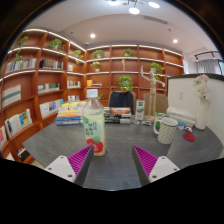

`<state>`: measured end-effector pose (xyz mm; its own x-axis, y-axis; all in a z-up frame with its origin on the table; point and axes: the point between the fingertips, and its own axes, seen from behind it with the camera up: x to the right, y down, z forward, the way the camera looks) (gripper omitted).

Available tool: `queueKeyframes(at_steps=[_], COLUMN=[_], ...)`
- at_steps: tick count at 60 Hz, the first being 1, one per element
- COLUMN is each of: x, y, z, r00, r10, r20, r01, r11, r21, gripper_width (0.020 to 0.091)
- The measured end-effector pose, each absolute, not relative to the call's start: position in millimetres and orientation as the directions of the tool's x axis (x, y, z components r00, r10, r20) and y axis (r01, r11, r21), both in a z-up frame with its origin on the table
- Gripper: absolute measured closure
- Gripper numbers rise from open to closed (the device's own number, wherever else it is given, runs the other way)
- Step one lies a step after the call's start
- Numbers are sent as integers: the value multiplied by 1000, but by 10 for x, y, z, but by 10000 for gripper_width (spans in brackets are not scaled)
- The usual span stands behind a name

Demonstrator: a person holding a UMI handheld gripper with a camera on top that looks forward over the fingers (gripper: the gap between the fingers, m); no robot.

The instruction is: Pour water

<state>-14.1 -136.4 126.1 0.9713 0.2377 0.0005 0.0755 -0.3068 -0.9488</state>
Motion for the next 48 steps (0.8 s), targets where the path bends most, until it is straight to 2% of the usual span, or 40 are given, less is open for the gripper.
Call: queueKeyframes(at_steps=[1, 9, 12, 16, 26, 30, 33, 35, 36, 45, 48], x=[-251, -660, -1049, -1474, -1598, -1584, -1566, -1535, -1517, -1505, -1492], y=[-1355, -1109, -1045, -922, -585, -504, -453, -423, -411, -424, -423], z=[1174, 1129, 1001, 1029, 1094, 1123, 1137, 1129, 1123, 1122, 1133], r00=[970, 961, 954, 948, 952, 957, 960, 964, 967, 967, 968], r10=[244, 277, 295, 309, 299, 282, 270, 257, 249, 248, 244], r20=[-3, -27, -50, -75, -68, -72, -73, -65, -55, -52, -62], r01=[73, 45, 18, -13, -11, -21, -28, -23, -15, -14, -26], r11=[-302, -252, -223, -200, -190, -178, -165, -162, -160, -154, -147], r21=[-951, -967, -975, -980, -982, -984, -986, -987, -987, -988, -989], gripper_width=[318, 319, 320, 321, 332, 396, 469, 531, 614, 709, 715])
